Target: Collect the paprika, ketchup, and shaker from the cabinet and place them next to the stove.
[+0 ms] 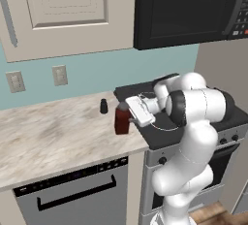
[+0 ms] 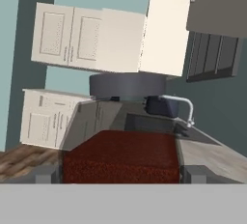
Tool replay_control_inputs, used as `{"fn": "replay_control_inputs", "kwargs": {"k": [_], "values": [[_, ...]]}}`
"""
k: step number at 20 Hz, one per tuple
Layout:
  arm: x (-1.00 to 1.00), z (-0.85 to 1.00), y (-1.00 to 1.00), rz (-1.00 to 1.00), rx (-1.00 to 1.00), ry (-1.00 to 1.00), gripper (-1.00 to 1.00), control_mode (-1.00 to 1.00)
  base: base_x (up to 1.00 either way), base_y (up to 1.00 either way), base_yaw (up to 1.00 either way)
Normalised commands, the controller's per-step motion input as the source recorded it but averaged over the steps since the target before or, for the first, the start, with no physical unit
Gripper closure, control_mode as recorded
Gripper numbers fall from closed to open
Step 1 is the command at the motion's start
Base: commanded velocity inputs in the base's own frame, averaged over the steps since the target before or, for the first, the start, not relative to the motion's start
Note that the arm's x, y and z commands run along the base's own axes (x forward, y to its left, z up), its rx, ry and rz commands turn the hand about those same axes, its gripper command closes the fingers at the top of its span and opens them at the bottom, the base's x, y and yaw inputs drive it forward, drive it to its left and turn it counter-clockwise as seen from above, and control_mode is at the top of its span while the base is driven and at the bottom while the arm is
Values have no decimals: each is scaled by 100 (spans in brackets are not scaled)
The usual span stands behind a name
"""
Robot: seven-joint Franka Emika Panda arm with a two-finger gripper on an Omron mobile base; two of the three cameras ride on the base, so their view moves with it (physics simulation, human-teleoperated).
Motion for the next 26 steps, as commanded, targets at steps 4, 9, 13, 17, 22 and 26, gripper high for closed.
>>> {"fn": "replay_control_inputs", "kwargs": {"k": [4,9,13,17,22,26], "values": [[32,-8,0,0,0,1,100,-100,0,0,0],[34,-16,0,0,0,3,100,-100,0,0,0],[33,-22,0,0,0,4,100,-100,0,0,0],[28,-24,0,0,0,4,100,-100,0,0,0],[28,-20,0,0,0,1,100,-100,0,0,0],[28,-14,0,0,0,0,100,-100,0,0,0]]}}
